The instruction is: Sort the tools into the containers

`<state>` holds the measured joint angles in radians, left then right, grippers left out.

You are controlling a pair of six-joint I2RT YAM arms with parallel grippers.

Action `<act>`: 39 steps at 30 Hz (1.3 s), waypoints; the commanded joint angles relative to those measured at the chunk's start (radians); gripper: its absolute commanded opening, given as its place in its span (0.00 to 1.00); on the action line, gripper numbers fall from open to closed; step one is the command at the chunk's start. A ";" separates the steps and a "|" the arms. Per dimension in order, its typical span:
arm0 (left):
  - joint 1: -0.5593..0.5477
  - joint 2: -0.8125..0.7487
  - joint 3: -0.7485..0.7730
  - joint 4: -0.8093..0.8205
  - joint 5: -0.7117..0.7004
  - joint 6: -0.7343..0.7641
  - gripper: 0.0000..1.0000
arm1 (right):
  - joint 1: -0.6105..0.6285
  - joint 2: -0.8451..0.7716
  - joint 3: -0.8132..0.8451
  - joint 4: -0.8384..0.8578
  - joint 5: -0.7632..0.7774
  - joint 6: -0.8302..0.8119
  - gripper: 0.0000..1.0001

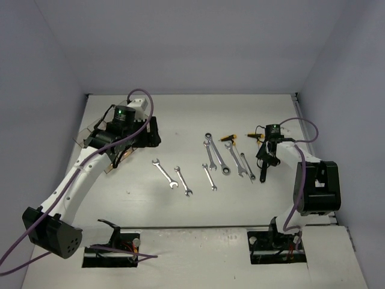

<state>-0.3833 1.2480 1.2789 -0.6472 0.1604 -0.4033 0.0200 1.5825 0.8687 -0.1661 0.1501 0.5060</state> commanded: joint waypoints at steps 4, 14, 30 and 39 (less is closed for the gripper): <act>-0.031 -0.018 0.014 0.021 -0.016 0.060 0.67 | -0.013 0.040 -0.020 0.000 0.009 0.015 0.41; -0.060 -0.005 0.015 0.024 -0.017 0.057 0.67 | -0.014 0.090 -0.047 0.002 0.028 -0.005 0.35; -0.080 0.047 0.039 0.103 0.096 -0.023 0.67 | 0.011 -0.214 -0.002 0.010 -0.006 -0.153 0.00; -0.089 0.119 0.075 0.231 0.245 -0.149 0.67 | 0.220 -0.359 0.074 0.019 -0.026 -0.199 0.00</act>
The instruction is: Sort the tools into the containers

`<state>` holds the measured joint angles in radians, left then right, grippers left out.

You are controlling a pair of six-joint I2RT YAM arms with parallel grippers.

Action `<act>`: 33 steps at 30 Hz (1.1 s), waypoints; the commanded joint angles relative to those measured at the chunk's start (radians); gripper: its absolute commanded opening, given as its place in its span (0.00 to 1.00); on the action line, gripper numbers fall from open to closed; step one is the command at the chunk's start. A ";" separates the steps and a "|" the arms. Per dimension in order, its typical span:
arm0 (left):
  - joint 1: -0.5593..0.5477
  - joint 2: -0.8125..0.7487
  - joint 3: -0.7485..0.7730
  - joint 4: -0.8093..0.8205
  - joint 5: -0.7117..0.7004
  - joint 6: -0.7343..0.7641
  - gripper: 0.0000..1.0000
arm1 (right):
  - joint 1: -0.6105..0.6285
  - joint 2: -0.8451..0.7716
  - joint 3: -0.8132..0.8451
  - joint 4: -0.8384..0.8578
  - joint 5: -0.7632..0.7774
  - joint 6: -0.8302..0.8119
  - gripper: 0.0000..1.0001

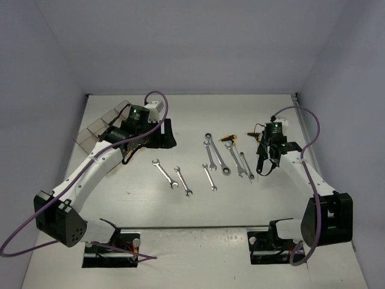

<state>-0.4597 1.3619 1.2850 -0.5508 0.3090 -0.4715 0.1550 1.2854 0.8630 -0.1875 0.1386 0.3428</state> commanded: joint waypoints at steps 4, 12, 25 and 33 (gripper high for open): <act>-0.048 0.030 0.070 0.234 0.129 -0.145 0.67 | 0.179 -0.099 0.101 0.092 -0.080 -0.020 0.00; -0.108 0.072 0.003 0.508 0.097 -0.305 0.67 | 0.371 -0.076 0.168 0.178 -0.111 0.017 0.00; -0.180 0.166 0.058 0.534 -0.048 -0.331 0.63 | 0.496 -0.008 0.215 0.281 -0.126 0.057 0.00; -0.200 0.213 0.065 0.576 -0.095 -0.347 0.51 | 0.508 0.013 0.222 0.307 -0.137 0.064 0.00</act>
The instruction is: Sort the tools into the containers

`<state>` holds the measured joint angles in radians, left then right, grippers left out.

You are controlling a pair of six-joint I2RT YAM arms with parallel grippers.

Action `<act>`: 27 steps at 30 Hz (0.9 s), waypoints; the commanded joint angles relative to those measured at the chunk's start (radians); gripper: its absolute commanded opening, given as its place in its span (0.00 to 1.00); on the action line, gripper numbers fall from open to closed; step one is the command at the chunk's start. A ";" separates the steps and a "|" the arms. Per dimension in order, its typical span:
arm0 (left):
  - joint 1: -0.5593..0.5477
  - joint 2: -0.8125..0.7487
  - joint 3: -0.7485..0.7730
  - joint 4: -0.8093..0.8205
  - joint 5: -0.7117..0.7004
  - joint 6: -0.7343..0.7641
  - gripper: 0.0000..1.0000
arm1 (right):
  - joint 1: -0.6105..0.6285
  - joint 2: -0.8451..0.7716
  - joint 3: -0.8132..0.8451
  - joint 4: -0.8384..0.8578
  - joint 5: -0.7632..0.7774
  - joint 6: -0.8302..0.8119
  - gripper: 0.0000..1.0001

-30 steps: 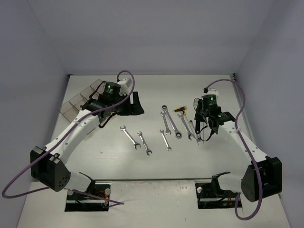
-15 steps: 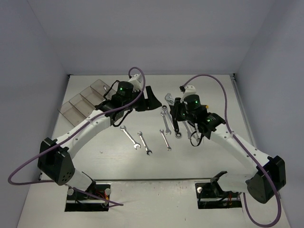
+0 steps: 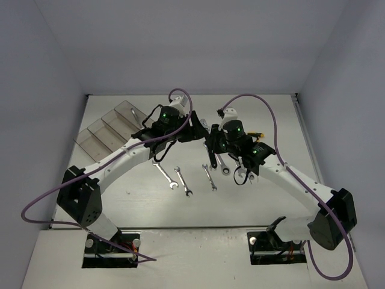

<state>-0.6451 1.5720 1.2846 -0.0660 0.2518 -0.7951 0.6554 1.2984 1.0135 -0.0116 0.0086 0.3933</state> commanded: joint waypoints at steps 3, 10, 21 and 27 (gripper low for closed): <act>-0.014 0.022 0.070 0.095 -0.046 -0.034 0.45 | 0.010 0.010 0.076 0.140 -0.031 0.016 0.00; -0.019 0.042 0.071 0.135 -0.043 -0.061 0.10 | 0.013 0.039 0.086 0.157 -0.044 0.018 0.00; 0.104 0.028 0.080 0.097 -0.065 -0.073 0.00 | 0.010 0.028 0.084 0.153 -0.018 0.007 0.56; 0.321 0.056 0.151 -0.039 -0.079 -0.066 0.00 | 0.000 -0.036 0.057 0.059 0.040 -0.044 0.67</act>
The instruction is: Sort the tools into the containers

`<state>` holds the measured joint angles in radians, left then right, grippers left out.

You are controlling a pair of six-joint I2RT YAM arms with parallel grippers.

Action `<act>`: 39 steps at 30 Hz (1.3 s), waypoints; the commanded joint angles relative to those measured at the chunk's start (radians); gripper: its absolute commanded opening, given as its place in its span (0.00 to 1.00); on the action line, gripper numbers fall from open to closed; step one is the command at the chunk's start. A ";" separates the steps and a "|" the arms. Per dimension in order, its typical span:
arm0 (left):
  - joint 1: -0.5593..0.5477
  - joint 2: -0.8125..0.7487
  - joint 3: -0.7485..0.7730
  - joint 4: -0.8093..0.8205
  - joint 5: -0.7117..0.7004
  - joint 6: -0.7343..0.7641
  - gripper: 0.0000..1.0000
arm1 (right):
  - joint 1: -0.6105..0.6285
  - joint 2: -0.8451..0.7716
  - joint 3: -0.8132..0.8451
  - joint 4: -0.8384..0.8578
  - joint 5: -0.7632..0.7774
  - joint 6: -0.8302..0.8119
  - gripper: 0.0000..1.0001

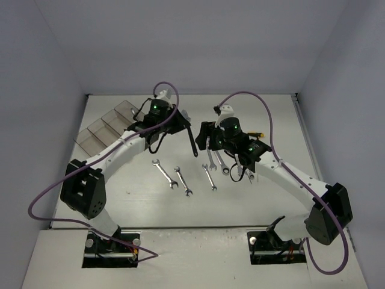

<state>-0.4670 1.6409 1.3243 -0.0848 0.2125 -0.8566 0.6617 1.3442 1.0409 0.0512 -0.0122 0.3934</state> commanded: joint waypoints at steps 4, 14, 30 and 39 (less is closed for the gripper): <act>0.264 0.048 0.200 -0.096 -0.094 0.037 0.00 | -0.016 -0.141 -0.017 -0.047 0.087 -0.065 0.68; 0.450 0.316 0.511 -0.369 -0.112 0.130 0.00 | -0.033 -0.249 -0.117 -0.119 0.077 -0.063 0.68; 0.511 0.541 0.650 -0.435 -0.125 0.119 0.00 | -0.041 -0.224 -0.137 -0.125 0.073 -0.058 0.68; 0.513 0.563 0.663 -0.434 -0.099 0.131 0.18 | -0.040 -0.207 -0.135 -0.124 0.069 -0.043 0.69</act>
<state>0.0319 2.2485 1.9358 -0.5134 0.1163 -0.7605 0.6270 1.1285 0.9064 -0.1064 0.0441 0.3397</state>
